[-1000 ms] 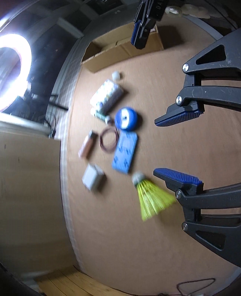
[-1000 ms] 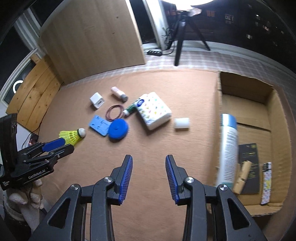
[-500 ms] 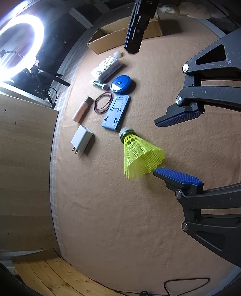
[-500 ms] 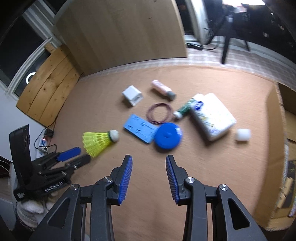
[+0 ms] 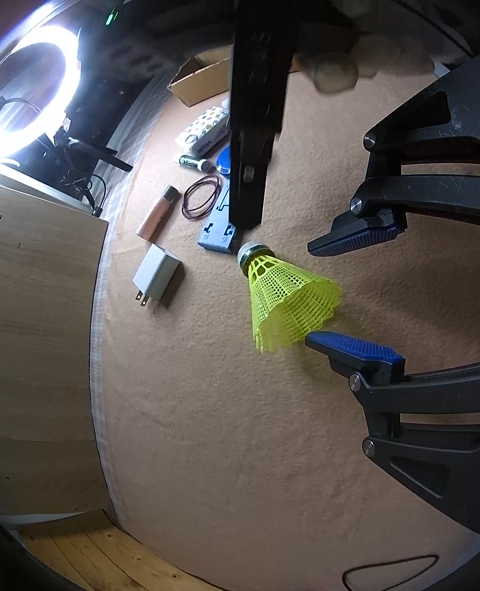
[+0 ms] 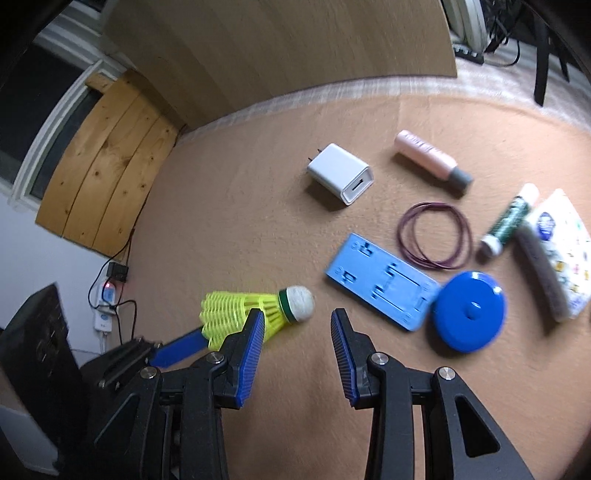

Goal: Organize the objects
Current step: 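Close the right tool on the yellow shuttlecock, then carry the shuttlecock with the right tool and release it into the box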

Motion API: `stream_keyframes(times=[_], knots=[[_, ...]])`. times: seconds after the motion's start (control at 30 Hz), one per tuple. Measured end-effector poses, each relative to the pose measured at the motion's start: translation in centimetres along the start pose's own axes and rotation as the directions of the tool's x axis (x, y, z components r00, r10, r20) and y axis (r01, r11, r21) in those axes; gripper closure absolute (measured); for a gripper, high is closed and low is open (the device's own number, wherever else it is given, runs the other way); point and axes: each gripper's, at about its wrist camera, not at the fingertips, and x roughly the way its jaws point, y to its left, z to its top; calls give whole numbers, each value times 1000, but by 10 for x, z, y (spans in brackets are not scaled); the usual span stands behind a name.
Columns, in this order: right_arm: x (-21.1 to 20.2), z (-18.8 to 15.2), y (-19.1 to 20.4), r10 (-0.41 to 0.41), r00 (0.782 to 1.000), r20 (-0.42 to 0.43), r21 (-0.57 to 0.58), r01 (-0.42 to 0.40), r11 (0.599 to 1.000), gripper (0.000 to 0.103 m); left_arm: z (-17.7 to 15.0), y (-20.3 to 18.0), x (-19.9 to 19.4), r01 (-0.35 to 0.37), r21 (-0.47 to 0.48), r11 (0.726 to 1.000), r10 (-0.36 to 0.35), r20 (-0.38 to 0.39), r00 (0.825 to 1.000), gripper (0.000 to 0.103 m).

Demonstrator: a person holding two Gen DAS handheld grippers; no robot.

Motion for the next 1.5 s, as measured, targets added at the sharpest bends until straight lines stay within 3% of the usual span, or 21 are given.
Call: stream_keyframes(times=[0.3, 0.4, 0.63, 0.87, 1.23, 1.5], knots=[[28, 7, -4, 52, 998, -46, 59, -49, 997, 69, 8, -5, 12, 50, 26, 998, -49, -14, 999, 57], [30, 8, -6, 52, 998, -47, 68, -49, 997, 80, 12, -5, 19, 87, 15, 996, -86, -21, 996, 57], [28, 7, -7, 58, 997, -46, 62, -56, 997, 84, 18, -13, 30, 133, 29, 991, -132, -23, 991, 85], [16, 4, -5, 68, 997, -34, 41, -66, 997, 85, 20, -34, 22, 148, 90, 985, -148, -8, 989, 87], [-39, -2, -14, 51, 998, 41, 3, -51, 999, 85, 28, -73, -4, 173, 141, 975, -179, 35, 983, 87], [-101, -15, -47, -23, 991, 132, 24, 20, 1000, 85, 39, -141, -13, 229, 234, 945, -245, 41, 969, 87]])
